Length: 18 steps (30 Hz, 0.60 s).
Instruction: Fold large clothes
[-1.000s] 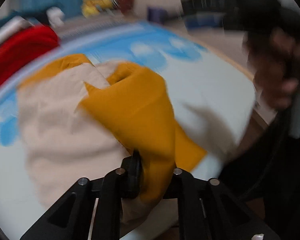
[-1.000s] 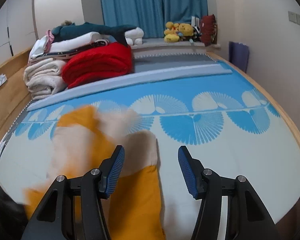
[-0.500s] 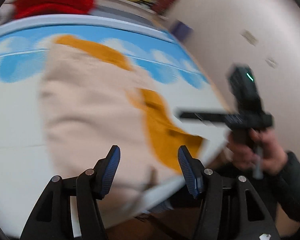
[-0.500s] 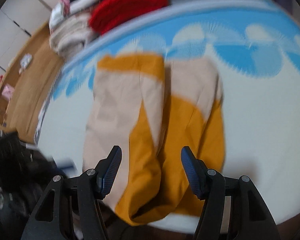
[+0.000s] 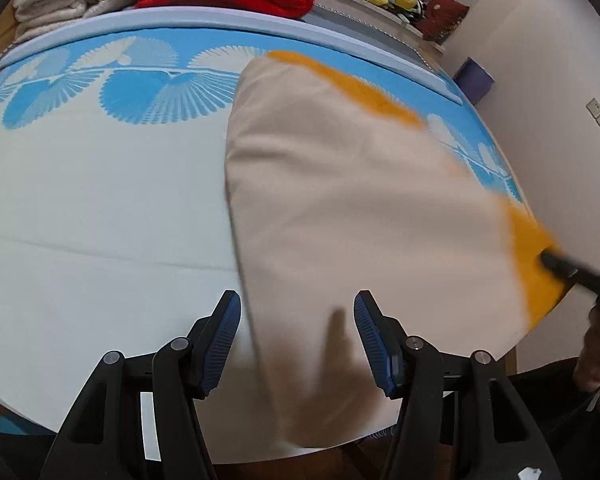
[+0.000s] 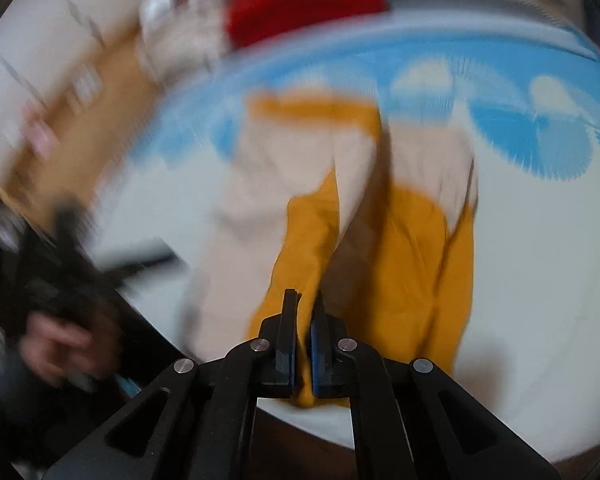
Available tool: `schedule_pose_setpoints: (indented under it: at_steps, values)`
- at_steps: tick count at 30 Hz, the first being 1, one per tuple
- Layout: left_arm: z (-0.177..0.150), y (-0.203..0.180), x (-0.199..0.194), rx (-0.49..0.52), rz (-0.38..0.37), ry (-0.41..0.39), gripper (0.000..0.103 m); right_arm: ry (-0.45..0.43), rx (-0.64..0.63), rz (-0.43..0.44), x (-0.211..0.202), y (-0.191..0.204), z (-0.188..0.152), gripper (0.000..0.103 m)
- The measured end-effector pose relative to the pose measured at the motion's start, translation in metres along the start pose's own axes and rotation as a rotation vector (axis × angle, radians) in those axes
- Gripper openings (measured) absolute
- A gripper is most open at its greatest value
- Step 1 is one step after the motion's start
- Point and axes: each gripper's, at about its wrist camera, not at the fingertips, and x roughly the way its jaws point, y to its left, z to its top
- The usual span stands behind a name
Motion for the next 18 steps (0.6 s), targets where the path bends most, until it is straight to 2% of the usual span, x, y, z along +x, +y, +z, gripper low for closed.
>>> schedule_pose_setpoints:
  at_steps: [1, 3, 5, 6, 7, 8, 9, 10, 11, 13, 14, 16, 17, 18]
  values:
    - [-0.003, -0.002, -0.001, 0.007, -0.019, 0.010, 0.054, -0.048, 0.024, 0.000, -0.016, -0.007, 0.000, 0.005]
    - [-0.004, -0.009, 0.003, 0.023, -0.062, 0.036, 0.054, -0.064, 0.074, -0.068, -0.029, -0.027, -0.007, 0.005]
    - [-0.006, -0.015, 0.007, 0.037, -0.095, 0.067, 0.055, 0.021, 0.145, -0.137, -0.019, -0.055, -0.019, 0.005]
    - [-0.008, -0.019, 0.014, 0.050, -0.111, 0.097, 0.055, 0.097, 0.185, -0.179, -0.006, -0.071, -0.028, 0.005]
    - [-0.011, -0.023, 0.025, 0.072, -0.106, 0.145, 0.055, 0.136, 0.192, -0.207, 0.003, -0.077, -0.033, 0.005]
    - [-0.014, -0.027, 0.038, 0.102, -0.072, 0.198, 0.055, 0.172, 0.183, -0.232, 0.013, -0.081, -0.037, 0.005]
    - [-0.021, -0.029, 0.053, 0.137, -0.019, 0.255, 0.060, 0.212, 0.163, -0.254, 0.024, -0.086, -0.042, 0.005]
    - [-0.028, -0.029, 0.066, 0.157, 0.017, 0.303, 0.061, 0.260, 0.154, -0.272, 0.037, -0.090, -0.048, 0.005]
    - [-0.032, -0.027, 0.073, 0.148, 0.025, 0.330, 0.062, 0.312, 0.163, -0.289, 0.048, -0.096, -0.053, 0.005]
    - [-0.029, -0.025, 0.071, 0.120, 0.006, 0.334, 0.062, 0.365, 0.156, -0.317, 0.061, -0.098, -0.055, 0.005]
    - [-0.027, -0.027, 0.065, 0.131, -0.003, 0.323, 0.056, 0.374, 0.141, -0.328, 0.063, -0.097, -0.055, 0.005]
    - [-0.026, -0.034, 0.053, 0.182, -0.011, 0.292, 0.056, 0.382, 0.130, -0.338, 0.065, -0.095, -0.054, 0.005]
    - [-0.030, -0.037, 0.052, 0.217, -0.020, 0.297, 0.056, 0.383, 0.131, -0.340, 0.065, -0.095, -0.053, 0.005]
    - [-0.036, -0.036, 0.062, 0.249, 0.004, 0.334, 0.059, 0.387, 0.124, -0.342, 0.066, -0.093, -0.053, 0.005]
